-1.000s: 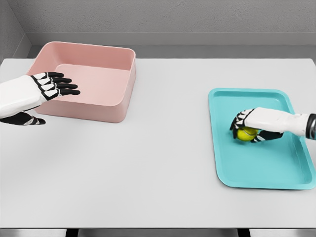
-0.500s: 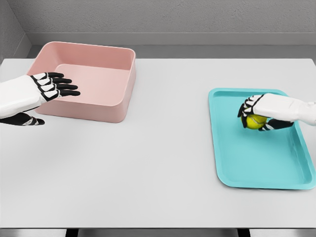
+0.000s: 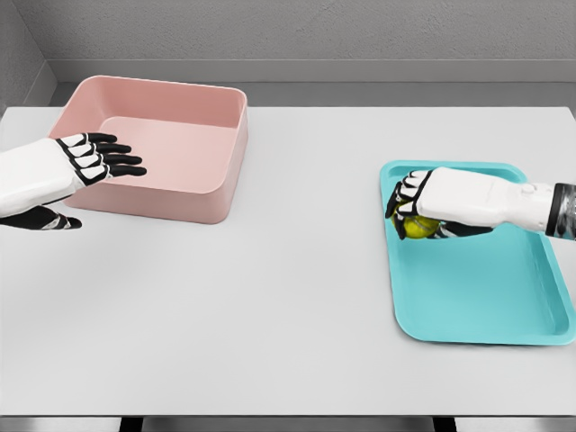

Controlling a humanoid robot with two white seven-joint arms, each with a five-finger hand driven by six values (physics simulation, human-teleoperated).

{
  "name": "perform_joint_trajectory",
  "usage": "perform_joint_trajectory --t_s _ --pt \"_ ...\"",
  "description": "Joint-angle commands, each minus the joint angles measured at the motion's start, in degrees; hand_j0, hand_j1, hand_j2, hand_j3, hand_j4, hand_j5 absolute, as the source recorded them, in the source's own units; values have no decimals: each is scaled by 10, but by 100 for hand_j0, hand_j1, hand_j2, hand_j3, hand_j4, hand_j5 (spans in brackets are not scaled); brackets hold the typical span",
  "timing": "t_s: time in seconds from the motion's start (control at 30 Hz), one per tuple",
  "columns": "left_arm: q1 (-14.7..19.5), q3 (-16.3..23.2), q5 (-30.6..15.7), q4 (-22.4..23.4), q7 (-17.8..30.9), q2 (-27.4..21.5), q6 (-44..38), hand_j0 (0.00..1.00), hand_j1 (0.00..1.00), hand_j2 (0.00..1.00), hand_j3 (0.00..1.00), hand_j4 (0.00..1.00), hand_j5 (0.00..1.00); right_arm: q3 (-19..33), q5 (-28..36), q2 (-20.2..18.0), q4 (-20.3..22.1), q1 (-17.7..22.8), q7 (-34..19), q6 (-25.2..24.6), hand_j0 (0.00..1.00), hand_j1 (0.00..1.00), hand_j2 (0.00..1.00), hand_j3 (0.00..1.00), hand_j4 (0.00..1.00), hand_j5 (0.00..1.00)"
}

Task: Put the tennis from the blue tray into the pink basket with both arms

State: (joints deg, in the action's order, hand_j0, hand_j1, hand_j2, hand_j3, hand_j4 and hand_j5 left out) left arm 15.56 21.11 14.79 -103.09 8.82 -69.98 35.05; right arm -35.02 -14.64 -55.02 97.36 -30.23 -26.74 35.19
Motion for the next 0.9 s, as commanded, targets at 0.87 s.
perform_joint_trajectory --t_s 0.87 --pt "-2 1 -3 -1 0 6 -1 100 100 100 100 100 100 -58 -133 239 -13 -21 -51 -2 35 35 35 35 35 35"
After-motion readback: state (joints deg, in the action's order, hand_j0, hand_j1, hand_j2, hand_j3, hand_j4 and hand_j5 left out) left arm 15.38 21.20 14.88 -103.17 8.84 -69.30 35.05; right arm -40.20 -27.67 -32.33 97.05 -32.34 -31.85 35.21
